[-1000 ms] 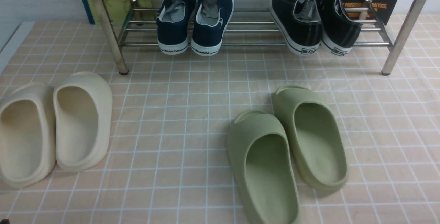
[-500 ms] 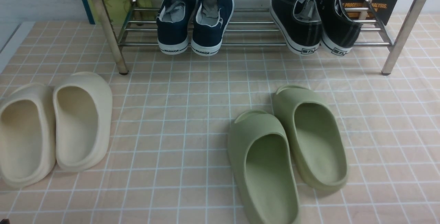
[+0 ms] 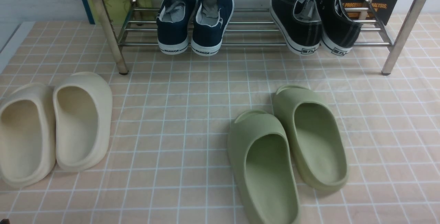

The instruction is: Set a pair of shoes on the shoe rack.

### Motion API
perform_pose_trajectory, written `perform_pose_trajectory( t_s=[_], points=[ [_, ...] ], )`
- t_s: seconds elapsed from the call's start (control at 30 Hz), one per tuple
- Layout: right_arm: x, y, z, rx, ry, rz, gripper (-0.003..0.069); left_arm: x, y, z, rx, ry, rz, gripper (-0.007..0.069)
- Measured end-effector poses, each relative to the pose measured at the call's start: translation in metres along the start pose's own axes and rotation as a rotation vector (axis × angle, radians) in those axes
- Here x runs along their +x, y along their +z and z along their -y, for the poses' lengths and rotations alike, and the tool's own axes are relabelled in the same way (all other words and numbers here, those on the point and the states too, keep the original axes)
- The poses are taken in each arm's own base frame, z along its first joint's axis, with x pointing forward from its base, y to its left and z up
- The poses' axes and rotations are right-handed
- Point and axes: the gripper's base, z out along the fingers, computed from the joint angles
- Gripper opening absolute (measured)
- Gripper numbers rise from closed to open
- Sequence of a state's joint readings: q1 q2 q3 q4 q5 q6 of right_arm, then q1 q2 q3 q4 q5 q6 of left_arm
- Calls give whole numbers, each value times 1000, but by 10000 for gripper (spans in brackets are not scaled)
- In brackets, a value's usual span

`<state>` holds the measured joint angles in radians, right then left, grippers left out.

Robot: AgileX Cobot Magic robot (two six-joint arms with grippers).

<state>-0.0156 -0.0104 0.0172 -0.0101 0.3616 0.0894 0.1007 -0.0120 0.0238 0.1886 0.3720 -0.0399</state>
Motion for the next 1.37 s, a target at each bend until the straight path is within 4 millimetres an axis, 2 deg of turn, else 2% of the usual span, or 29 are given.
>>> perform_pose_trajectory(
  t_s=[1.37],
  points=[
    [0, 0, 0, 0, 1, 0, 25, 0, 0, 0, 0, 0, 0, 237]
  ],
)
